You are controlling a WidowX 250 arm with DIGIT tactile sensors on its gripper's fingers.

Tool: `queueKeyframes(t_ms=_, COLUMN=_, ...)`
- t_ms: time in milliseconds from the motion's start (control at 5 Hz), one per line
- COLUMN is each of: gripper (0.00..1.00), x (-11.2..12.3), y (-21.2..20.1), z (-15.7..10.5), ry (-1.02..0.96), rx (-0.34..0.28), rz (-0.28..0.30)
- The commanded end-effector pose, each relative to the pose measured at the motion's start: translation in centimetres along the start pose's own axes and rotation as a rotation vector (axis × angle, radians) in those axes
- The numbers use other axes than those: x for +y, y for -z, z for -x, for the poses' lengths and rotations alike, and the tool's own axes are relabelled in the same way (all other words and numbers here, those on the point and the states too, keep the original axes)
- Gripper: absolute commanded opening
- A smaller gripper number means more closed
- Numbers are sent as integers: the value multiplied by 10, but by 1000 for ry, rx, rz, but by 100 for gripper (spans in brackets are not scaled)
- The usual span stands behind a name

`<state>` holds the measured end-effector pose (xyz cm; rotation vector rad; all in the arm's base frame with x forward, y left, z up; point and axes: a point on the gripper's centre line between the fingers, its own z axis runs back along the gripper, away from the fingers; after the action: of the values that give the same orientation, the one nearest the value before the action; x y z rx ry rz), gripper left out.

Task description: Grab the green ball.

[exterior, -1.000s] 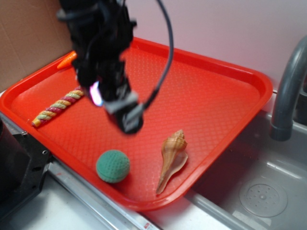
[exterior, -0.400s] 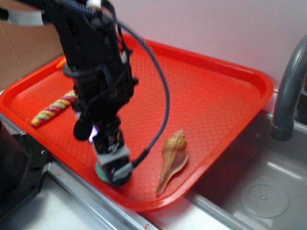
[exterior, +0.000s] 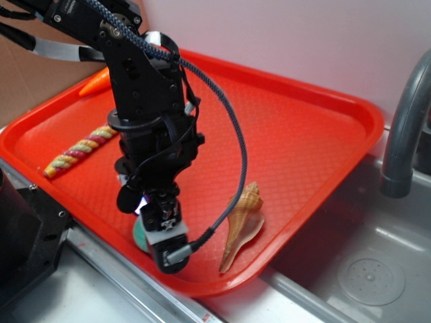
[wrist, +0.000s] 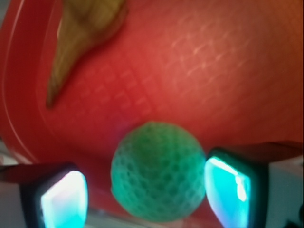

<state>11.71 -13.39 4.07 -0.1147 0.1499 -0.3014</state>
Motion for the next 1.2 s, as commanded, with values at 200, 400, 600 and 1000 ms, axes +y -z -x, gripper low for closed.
queueKeyframes(t_ms=200, gripper=0, x=-7, y=-11, z=2, ry=-49, rx=211, rz=-64)
queueKeyframes(t_ms=400, gripper=0, x=-10, y=-32, z=-2, ry=-7, rx=170, rz=-117)
queueKeyframes(t_ms=600, gripper=0, x=-9, y=-84, z=-8, ry=-22, rx=0, rz=-161)
queueKeyframes(t_ms=1000, gripper=0, x=32, y=-170, z=-7, ry=-238, rx=-262, rz=-251)
